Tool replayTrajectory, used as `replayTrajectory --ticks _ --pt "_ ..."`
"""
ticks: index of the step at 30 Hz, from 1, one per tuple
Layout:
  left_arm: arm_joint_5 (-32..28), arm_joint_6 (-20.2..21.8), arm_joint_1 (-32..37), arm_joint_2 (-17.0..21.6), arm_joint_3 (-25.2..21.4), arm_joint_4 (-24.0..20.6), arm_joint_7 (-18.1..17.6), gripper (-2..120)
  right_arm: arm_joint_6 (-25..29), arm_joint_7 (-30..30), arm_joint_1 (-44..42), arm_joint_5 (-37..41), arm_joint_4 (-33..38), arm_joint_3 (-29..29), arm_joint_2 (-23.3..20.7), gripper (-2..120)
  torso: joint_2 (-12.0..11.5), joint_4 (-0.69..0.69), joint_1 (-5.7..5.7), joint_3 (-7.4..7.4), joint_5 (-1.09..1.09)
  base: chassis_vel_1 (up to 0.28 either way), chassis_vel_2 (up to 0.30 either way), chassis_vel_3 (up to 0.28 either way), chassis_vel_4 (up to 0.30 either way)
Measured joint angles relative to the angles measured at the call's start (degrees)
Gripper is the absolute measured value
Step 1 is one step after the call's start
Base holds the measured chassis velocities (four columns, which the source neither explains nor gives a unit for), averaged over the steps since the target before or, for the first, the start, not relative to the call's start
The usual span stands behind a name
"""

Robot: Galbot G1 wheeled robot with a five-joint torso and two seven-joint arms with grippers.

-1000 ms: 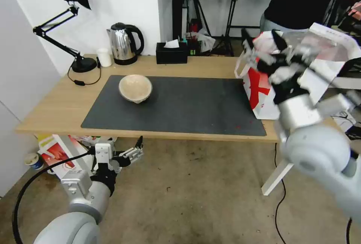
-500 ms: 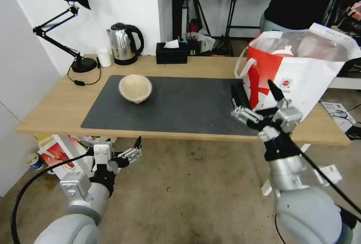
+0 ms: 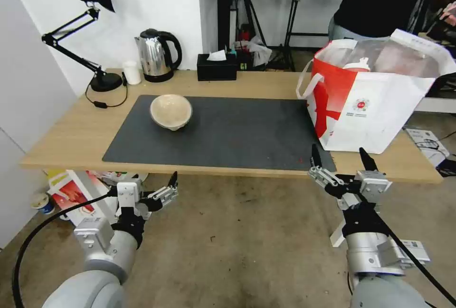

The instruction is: Pick up the trash from the table and place it into the takeout bag.

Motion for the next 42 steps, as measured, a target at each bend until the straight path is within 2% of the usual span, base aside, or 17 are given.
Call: replayTrajectory --ticks 6,15,42 --pt "0.00 0.04 -0.02 0.01 -0.08 0.00 -0.04 100 -1.24 2.82 -1.90 -0.95 0.93 0.04 -0.28 100 0.00 0.00 0.00 0.00 0.00 0.000 0.000 0.000 0.000" --pt "-0.01 0.04 0.25 -0.11 -0.13 0.00 -0.08 100 -1.23 2.48 -3.49 -2.84 -0.60 -1.68 -0.04 100 0.00 0.00 0.00 0.00 0.00 0.000 0.000 0.000 0.000" --pt "0.24 0.03 0.11 -0.75 -0.02 0.00 -0.19 100 -3.75 1.46 -3.55 2.63 -2.22 -4.27 -0.54 100 0.00 0.00 0.00 0.00 -0.01 0.000 0.000 0.000 0.000"
